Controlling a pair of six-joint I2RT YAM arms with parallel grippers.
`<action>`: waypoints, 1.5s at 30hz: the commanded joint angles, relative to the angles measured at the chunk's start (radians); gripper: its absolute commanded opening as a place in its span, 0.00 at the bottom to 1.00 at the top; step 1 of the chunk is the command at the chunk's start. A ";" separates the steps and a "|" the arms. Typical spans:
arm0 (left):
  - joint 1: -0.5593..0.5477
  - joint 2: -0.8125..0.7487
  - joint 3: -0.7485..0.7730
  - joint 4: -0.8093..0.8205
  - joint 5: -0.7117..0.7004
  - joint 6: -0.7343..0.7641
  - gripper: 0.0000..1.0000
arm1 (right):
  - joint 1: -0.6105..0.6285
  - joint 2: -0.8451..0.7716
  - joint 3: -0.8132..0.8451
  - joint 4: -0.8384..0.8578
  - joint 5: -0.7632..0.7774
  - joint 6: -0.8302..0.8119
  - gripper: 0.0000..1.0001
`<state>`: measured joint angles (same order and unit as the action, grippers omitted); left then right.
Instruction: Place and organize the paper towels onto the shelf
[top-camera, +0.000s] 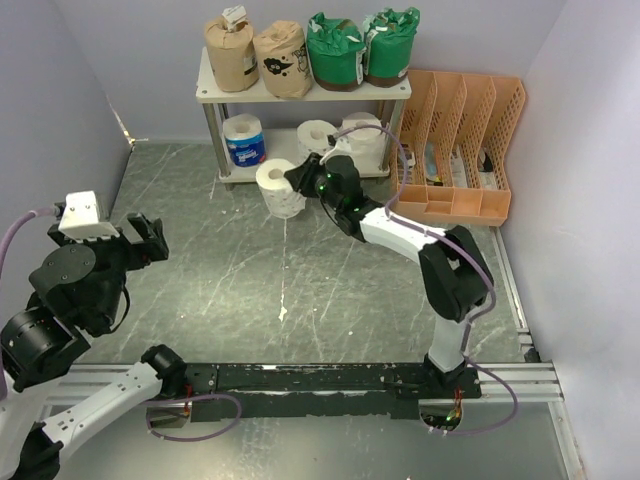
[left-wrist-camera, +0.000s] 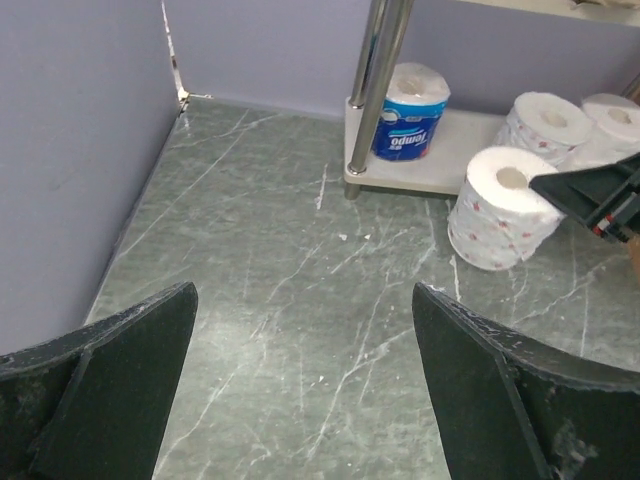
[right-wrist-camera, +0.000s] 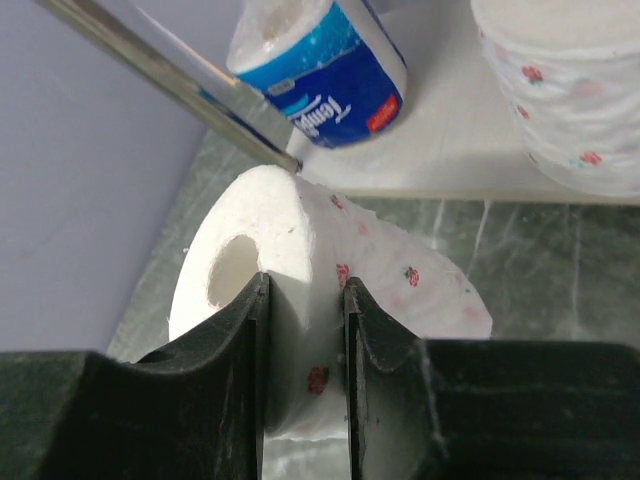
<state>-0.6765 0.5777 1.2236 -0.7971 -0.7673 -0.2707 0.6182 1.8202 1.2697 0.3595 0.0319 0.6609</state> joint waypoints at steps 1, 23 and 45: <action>0.003 0.019 0.024 -0.091 -0.026 0.012 1.00 | -0.001 0.095 0.086 0.266 0.047 0.055 0.00; -0.071 -0.006 -0.183 0.054 -0.126 0.187 1.00 | -0.037 0.529 0.626 0.174 0.290 -0.037 0.00; -0.072 0.010 -0.208 0.051 -0.193 0.175 1.00 | -0.041 0.217 0.336 0.233 -0.118 0.055 1.00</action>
<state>-0.7433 0.5892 1.0012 -0.7456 -0.9028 -0.0788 0.5743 2.1998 1.6997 0.5491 0.0757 0.6365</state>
